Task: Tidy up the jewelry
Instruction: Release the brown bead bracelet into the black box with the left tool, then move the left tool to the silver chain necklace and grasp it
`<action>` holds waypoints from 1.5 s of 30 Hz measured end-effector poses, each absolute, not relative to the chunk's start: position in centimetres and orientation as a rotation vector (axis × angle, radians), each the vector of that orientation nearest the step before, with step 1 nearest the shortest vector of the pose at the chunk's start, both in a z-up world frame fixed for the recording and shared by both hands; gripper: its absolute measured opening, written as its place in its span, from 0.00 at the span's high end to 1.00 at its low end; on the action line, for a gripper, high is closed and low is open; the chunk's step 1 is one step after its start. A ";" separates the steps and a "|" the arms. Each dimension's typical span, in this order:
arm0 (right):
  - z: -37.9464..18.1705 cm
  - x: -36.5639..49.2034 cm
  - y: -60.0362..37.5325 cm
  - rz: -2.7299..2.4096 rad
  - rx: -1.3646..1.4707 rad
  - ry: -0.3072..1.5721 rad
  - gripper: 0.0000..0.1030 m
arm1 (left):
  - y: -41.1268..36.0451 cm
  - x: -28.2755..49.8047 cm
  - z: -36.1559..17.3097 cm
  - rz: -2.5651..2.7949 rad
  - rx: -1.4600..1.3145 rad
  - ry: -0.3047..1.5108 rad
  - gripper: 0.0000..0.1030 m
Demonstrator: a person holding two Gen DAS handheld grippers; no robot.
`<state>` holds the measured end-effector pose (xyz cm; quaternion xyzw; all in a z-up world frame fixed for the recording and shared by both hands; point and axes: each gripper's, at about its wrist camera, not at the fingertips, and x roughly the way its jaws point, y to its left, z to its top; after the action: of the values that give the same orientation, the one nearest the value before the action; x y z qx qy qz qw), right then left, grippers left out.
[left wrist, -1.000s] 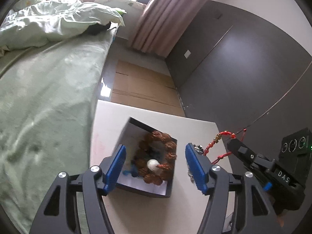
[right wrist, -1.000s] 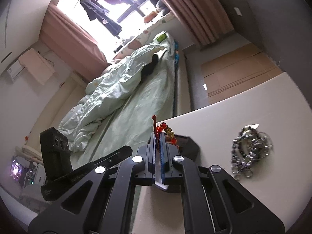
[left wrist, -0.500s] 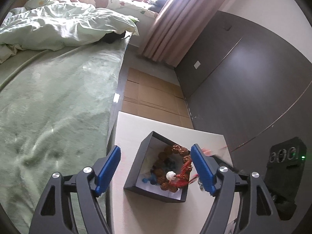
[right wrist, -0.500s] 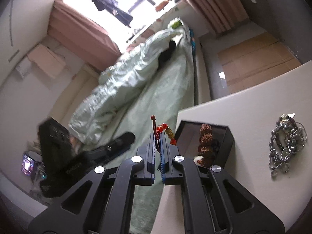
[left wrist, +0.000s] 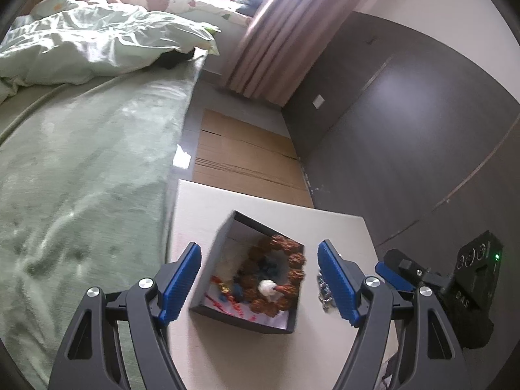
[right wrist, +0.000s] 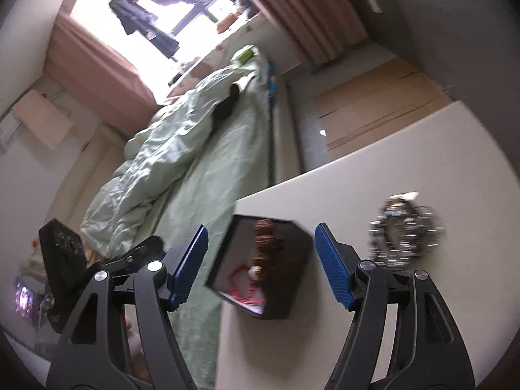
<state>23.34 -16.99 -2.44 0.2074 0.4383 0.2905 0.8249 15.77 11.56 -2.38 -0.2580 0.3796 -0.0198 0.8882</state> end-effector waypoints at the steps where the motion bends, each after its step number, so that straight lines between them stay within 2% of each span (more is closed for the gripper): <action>1: -2.5 23.4 -17.8 0.594 0.440 0.935 0.33 | 11.1 15.9 -2.4 -0.052 -0.530 0.790 0.30; 7: -3.0 23.8 -21.7 0.502 0.461 0.953 0.33 | 7.4 16.9 -2.6 -0.128 -0.500 0.808 0.36; 19: -4.3 24.4 -26.3 0.399 0.462 1.012 0.33 | 1.1 19.5 -3.8 -0.226 -0.444 0.856 0.54; 24: -4.5 25.2 -28.1 0.370 0.490 1.020 0.34 | -1.8 21.3 -4.7 -0.252 -0.386 0.883 0.67; 32: -4.8 26.8 -29.7 0.347 0.523 1.039 0.34 | -5.0 24.6 -7.2 -0.257 -0.306 0.938 0.72; 45: -4.7 29.3 -31.4 0.322 0.586 1.030 0.34 | -6.9 28.7 -12.0 -0.218 -0.209 1.019 0.72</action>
<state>29.30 -31.42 -4.66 0.2749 0.4834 0.1512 0.8172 28.66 -6.85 -11.99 -0.0995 0.4859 -0.1041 0.8620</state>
